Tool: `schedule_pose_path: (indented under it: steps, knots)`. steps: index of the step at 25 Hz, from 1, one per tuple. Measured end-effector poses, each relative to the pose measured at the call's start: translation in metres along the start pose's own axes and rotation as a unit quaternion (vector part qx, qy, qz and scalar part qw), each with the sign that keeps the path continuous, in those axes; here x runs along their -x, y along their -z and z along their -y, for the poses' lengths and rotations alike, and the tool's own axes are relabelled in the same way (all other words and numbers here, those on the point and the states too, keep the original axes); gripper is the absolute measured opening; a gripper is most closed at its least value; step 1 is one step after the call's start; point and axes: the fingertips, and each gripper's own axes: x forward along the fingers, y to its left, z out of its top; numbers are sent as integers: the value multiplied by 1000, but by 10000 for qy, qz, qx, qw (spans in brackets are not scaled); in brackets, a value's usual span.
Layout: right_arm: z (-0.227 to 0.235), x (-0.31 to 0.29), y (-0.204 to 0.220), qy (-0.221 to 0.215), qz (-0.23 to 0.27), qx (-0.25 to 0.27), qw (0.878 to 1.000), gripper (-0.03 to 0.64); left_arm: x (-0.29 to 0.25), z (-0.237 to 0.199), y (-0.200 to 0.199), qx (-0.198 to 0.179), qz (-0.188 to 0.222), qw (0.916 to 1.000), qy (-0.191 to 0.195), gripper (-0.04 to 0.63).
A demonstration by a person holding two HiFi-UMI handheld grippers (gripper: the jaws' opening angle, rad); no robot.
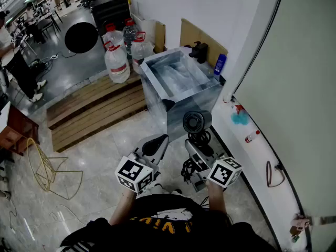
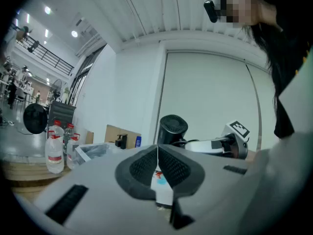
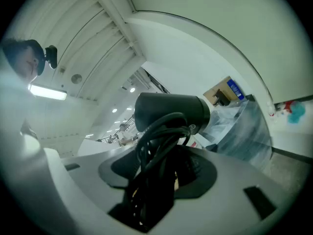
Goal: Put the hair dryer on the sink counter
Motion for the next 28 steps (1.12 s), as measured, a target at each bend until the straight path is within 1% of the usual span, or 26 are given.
schedule_pose_path:
  steps: [5, 11, 15, 20, 25, 28]
  knots:
    - [9, 5, -5, -25, 16, 15, 10000, 206, -11, 6, 3, 11, 10, 10000, 35, 9]
    - [20, 17, -16, 18, 108, 11, 9999, 206, -28, 16, -3, -63, 47, 9999, 109, 9]
    - [30, 30, -20, 114, 75, 155, 9998, 206, -41, 28, -5, -158, 88, 9997, 166, 9]
    - [41, 56, -18, 192, 80, 156, 9997, 206, -50, 41, -2, -207, 125, 9996, 129, 9]
    - [55, 72, -20, 259, 108, 141, 9995, 206, -58, 45, 6, -204, 7, 9998, 14, 9]
    - [65, 75, -21, 281, 182, 100, 9994, 206, -67, 48, 7, -273, -64, 9996, 52, 9]
